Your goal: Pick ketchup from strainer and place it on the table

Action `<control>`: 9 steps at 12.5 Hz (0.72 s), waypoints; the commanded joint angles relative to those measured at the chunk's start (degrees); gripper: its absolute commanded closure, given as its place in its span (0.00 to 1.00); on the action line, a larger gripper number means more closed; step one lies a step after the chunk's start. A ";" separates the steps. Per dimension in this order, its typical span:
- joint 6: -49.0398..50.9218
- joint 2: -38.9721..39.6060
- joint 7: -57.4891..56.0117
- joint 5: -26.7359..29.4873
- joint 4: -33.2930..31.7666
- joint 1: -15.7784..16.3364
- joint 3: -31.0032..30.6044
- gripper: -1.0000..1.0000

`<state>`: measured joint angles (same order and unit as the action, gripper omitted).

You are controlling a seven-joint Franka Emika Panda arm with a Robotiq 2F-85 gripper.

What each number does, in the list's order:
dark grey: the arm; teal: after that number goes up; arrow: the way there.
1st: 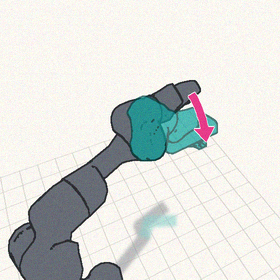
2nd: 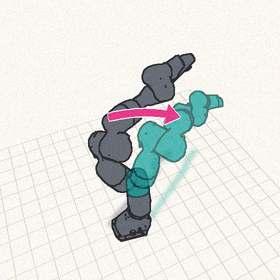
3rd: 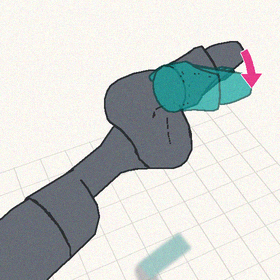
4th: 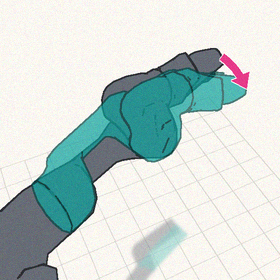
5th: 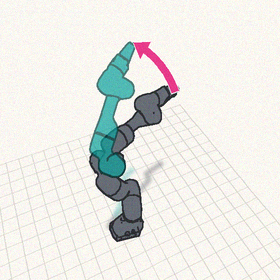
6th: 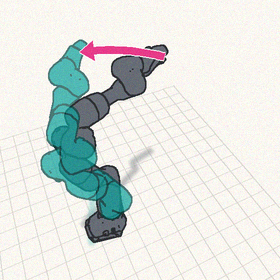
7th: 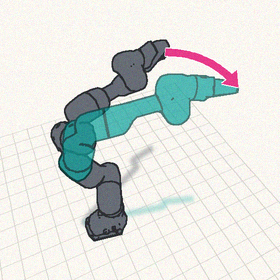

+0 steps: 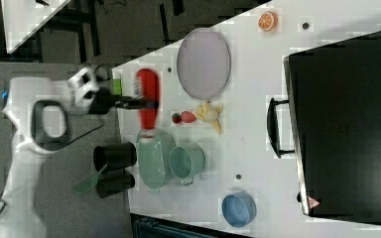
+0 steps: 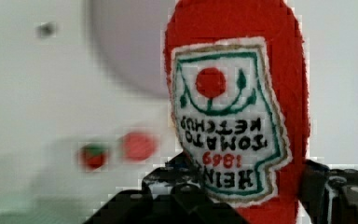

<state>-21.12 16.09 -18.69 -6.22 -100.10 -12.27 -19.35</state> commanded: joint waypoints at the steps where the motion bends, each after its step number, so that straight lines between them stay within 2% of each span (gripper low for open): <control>1: -4.26 -1.69 -10.70 0.42 -3.43 -2.14 4.16 0.42; 5: -15.18 -1.70 -10.69 0.42 -12.27 -2.19 7.88 0.42; 9: -24.33 -1.59 -10.59 0.44 -22.76 -2.19 8.47 0.42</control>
<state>-44.79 15.67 -26.44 -6.35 -121.42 -17.37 -9.11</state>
